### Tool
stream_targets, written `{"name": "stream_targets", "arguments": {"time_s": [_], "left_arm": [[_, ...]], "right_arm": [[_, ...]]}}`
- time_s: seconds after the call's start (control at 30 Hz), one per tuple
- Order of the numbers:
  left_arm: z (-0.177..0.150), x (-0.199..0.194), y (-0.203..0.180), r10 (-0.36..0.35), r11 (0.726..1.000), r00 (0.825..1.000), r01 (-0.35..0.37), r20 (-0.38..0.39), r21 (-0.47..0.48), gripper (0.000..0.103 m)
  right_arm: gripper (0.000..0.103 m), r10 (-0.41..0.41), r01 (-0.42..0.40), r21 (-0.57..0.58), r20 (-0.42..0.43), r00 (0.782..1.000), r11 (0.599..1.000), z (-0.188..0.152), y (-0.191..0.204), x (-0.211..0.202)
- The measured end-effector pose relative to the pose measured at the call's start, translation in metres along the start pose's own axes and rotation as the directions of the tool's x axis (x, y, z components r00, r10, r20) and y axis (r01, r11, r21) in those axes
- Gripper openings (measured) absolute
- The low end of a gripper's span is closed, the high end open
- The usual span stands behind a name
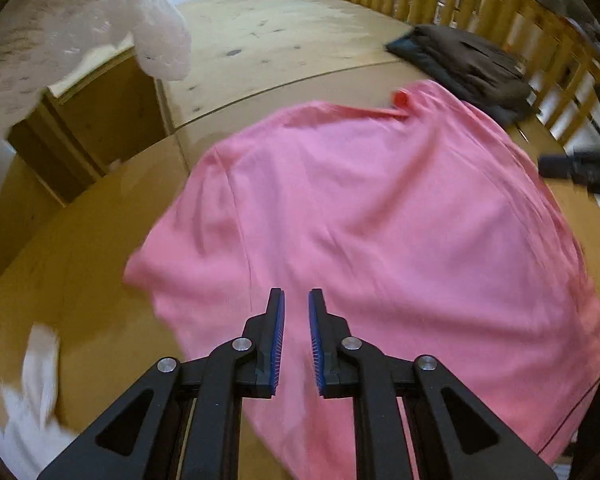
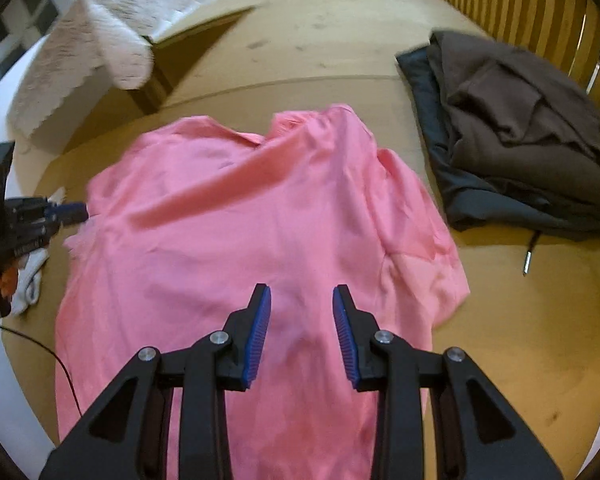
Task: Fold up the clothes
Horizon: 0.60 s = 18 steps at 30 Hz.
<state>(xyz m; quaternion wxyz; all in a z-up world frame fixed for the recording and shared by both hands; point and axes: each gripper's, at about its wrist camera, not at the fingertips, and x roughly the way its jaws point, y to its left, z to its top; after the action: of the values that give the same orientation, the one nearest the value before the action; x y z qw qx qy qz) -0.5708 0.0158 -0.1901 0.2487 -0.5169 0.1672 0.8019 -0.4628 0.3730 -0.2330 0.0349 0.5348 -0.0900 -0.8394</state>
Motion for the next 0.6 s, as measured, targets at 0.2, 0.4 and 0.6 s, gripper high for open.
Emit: {"name": "stream_targets", "arguments": {"time_s": [0.2,0.4,0.6], "left_arm": [[0.042,0.051,0.016,-0.034,0.999,0.998,0.034,-0.049,-0.004,0.012],[0.041,0.065,0.03,-0.013,0.999,0.996,0.016,-0.088,0.036,0.014],[0.025,0.063,0.064,0.012,0.999,0.993,-0.015,-0.114,-0.028,0.012]], "right_arm": [[0.032,0.01,-0.005,0.089,-0.051,0.999,0.996,0.022,-0.02,0.028],[0.03,-0.039,0.05,0.086,-0.122,0.992,0.995,0.022,-0.021,0.042],[0.029,-0.027,0.041,0.088,-0.156,0.987,0.995,0.027,-0.023,0.03]]}}
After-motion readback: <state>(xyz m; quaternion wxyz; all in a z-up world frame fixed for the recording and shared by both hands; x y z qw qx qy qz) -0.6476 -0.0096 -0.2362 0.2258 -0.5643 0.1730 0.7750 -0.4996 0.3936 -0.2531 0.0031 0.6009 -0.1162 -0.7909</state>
